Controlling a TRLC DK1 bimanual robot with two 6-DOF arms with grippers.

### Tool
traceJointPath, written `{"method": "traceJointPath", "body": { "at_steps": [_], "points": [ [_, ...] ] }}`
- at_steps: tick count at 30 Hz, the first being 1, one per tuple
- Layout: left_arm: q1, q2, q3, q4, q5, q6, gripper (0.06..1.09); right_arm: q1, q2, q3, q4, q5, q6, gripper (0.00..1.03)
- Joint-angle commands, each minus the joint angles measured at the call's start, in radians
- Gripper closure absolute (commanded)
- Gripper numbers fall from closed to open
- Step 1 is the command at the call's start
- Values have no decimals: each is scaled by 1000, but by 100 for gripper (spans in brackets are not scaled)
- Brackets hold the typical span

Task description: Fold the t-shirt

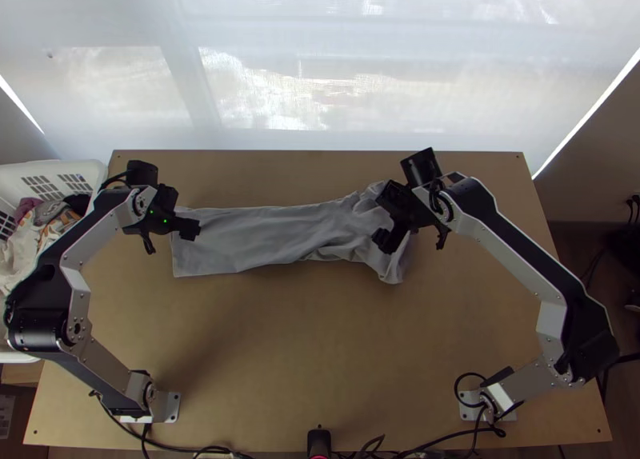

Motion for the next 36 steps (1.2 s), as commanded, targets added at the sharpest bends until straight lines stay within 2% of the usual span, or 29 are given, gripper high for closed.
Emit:
{"method": "traceJointPath", "body": {
  "at_steps": [1, 5, 8, 13, 18, 25, 36],
  "points": [
    [-2, 67, 4, 34, -1, -5, 14, 32, 28, -10, 0, 1, -11, 4],
    [-1, 89, 4, 34, 0, -14, 26, 38, 36, -10, 1, 1, -9, 4],
    [-1, 93, 2, 41, 14, -27, 45, 37, 45, -5, 1, 2, -12, 4],
    [-1, 95, 10, 48, 92, -36, 72, 29, 63, 5, 5, 2, -20, 4],
    [-1, 95, 11, 48, 97, -39, 105, 15, 80, 7, 12, 2, -24, 4],
    [-1, 44, 59, -8, 123, -54, 105, 0, 166, 8, 61, 10, -41, 4],
    [-44, -28, 272, -184, 236, -89, 105, 6, 287, -9, 113, 19, -35, 4]
  ]
}}
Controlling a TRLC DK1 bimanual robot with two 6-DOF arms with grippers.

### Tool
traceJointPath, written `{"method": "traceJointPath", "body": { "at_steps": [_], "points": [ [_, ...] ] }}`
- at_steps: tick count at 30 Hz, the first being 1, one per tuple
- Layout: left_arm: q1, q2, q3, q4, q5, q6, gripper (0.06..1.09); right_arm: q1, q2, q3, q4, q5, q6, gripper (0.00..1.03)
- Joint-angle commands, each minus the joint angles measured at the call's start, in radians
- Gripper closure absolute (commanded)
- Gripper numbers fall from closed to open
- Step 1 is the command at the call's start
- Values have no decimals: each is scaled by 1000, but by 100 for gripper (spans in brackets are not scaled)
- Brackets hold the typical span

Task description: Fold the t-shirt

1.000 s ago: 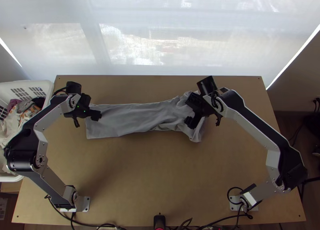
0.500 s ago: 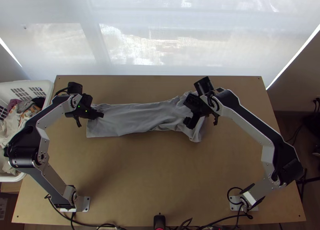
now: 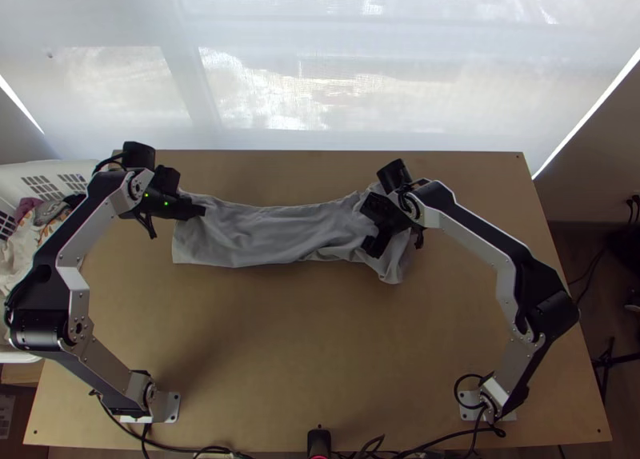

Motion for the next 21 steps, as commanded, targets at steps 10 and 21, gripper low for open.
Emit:
{"method": "traceJointPath", "body": {
  "at_steps": [10, 21],
  "points": [
    [-117, -65, 221, -110, 121, -71, 105, 13, 95, -54, 58, 47, 7, 4],
    [-195, -66, 376, -162, 203, -152, 105, 16, 110, -71, 78, 70, 7, 4]
  ]
}}
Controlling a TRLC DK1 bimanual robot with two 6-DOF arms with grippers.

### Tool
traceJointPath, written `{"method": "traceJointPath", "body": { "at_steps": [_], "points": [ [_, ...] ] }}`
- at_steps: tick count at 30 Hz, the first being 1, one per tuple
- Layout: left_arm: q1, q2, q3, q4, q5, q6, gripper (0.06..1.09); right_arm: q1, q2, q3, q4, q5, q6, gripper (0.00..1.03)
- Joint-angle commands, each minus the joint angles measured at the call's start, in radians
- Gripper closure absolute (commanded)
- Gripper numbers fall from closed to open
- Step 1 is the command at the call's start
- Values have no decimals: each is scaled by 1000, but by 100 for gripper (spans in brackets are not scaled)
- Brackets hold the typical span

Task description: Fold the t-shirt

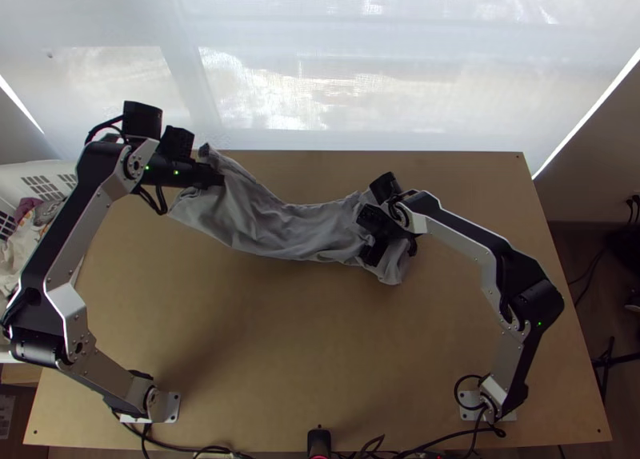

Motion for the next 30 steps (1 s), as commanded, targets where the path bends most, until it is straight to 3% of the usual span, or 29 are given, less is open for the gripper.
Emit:
{"method": "traceJointPath", "body": {
  "at_steps": [1, 5, 9, 20, 30],
  "points": [
    [-48, 4, 88, -33, 58, -48, 105, 3, 14, -9, 9, 22, 2, 4],
    [-79, 16, 103, -35, 83, -73, 105, 3, -28, 5, -11, 25, -11, 4],
    [-112, 41, 121, -36, 84, -77, 105, -6, -113, 57, -121, 23, -20, 4],
    [-192, 147, 229, -35, 113, -130, 105, -157, -394, 169, -282, 11, -41, 4],
    [-281, 317, 440, -36, 189, -234, 105, -183, -527, 112, -333, 8, -22, 4]
  ]
}}
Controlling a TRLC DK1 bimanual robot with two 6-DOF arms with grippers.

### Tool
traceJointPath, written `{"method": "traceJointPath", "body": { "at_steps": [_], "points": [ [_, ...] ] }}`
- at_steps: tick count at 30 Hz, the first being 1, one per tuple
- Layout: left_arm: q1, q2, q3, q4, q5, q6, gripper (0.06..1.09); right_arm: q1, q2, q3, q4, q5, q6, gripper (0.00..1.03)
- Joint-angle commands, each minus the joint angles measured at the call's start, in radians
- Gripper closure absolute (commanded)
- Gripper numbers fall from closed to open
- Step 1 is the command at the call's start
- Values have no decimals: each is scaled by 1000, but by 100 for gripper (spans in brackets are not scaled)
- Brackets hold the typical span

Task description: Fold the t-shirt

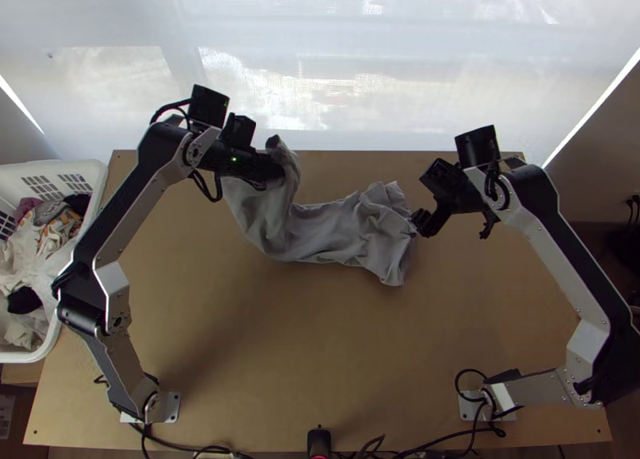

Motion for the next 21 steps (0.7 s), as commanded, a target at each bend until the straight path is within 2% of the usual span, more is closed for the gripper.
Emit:
{"method": "traceJointPath", "body": {
  "at_steps": [1, 9, 21],
  "points": [
    [-61, 124, 168, -2, 49, -76, 105, -10, -86, -44, -33, -4, 9, 4],
    [-153, 210, 251, 30, 80, -123, 105, -58, -168, -62, -60, -4, 21, 4],
    [-276, 342, 262, 222, 137, -270, 105, -130, -290, -145, -108, -4, 29, 4]
  ]
}}
